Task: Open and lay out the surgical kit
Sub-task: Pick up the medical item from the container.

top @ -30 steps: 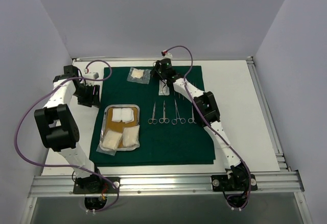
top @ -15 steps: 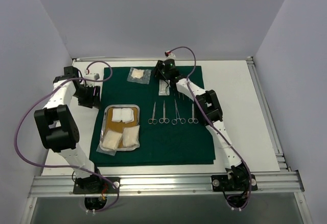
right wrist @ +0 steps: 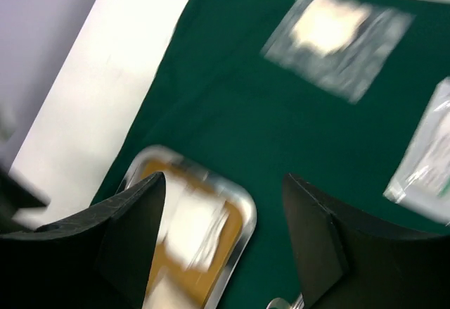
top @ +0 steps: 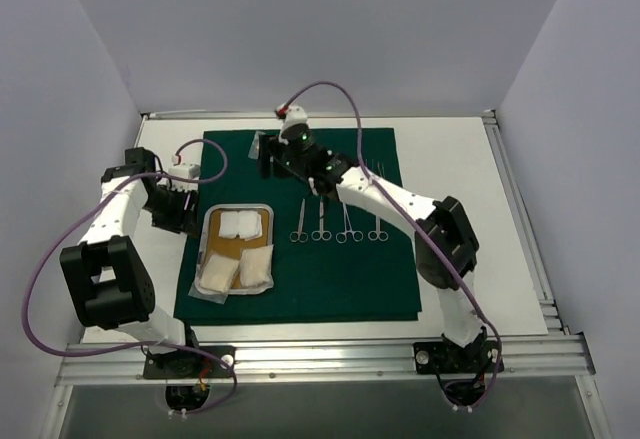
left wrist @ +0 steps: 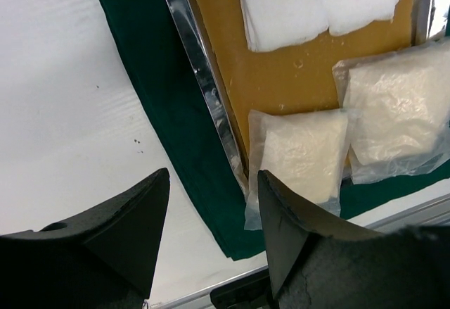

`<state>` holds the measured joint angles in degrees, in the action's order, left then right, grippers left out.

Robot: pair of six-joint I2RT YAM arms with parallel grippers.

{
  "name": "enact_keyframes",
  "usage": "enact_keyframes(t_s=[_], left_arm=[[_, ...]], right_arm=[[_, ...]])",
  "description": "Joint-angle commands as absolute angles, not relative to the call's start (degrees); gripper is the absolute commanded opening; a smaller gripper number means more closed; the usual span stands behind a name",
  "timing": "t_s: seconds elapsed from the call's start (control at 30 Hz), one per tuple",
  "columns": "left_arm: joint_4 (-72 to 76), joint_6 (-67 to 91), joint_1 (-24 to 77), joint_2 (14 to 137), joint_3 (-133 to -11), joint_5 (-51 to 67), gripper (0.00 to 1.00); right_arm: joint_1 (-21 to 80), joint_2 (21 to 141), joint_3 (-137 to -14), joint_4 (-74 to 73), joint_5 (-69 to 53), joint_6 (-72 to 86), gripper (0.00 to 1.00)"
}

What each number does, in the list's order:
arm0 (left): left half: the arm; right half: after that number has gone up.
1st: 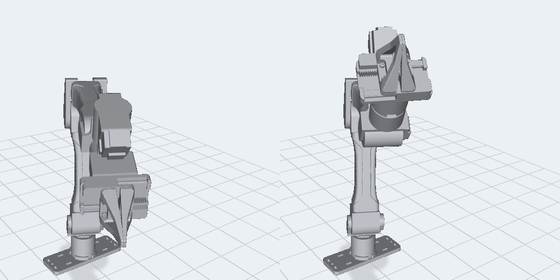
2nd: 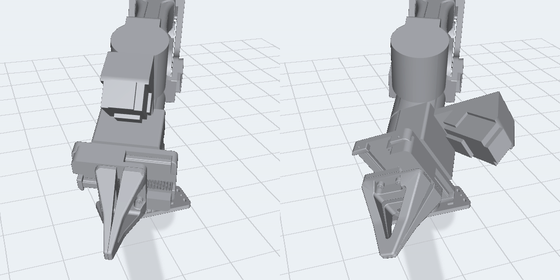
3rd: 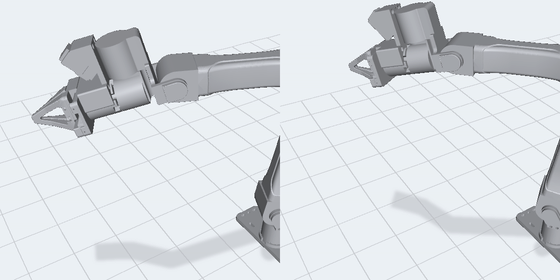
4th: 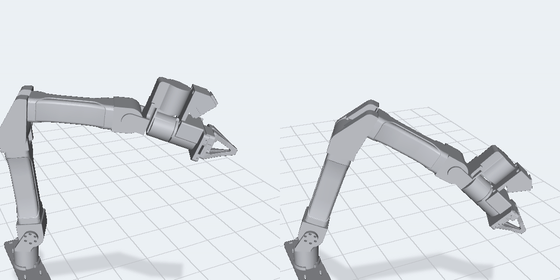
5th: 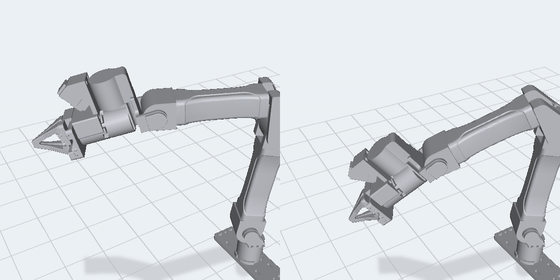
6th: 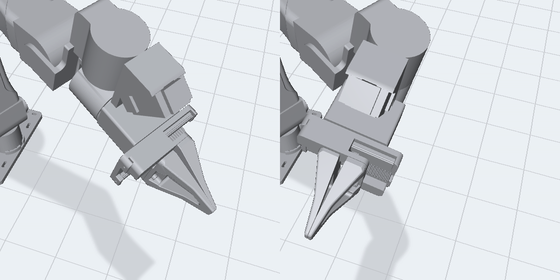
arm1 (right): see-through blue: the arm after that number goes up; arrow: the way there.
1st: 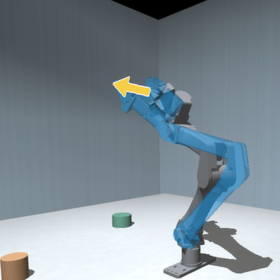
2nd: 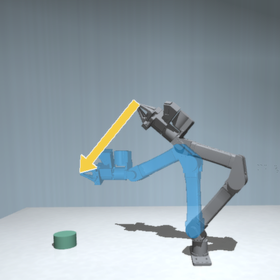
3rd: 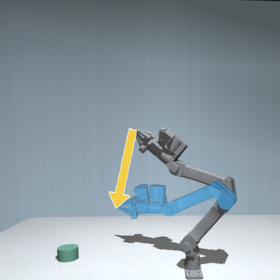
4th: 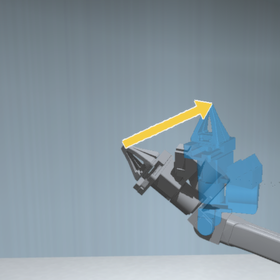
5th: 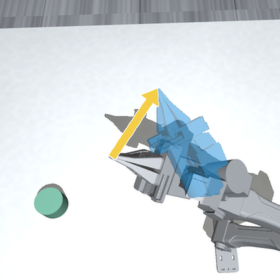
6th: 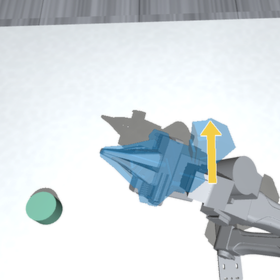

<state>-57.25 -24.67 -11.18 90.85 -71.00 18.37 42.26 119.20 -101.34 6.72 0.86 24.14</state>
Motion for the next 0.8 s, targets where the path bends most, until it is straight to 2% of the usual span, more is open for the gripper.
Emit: enact_keyframes(t_s=[0.0, 0.27, 0.47, 0.7, 0.77], left_arm=[[-56.9, -25.1, -11.1, 88.0, -69.3, 17.4, 0.62], [-55.6, -23.8, -11.2, 84.7, -65.7, 16.9, 0.62], [-56.1, -24.2, -11.2, 83.1, -65.5, 17.4, 0.62], [-56.3, -25.0, -11.2, 82.0, -65.2, 17.1, 0.62], [-56.2, -25.1, -11.2, 81.9, -65.1, 17.1, 0.62]], right_arm=[[47.4, 115.1, -93.2, -3.2, 3.0, 24.8, 0.62], [58.2, 107.5, -77.8, -0.6, 0.6, 34.4, 0.52], [60.6, 108.5, -76.1, 1.7, 0.6, 37.3, 0.51], [60.8, 111.4, -76.5, 1.8, 1.2, 38.1, 0.4], [60.8, 112.0, -77.2, 1.2, 1.3, 38.1, 0.4]])
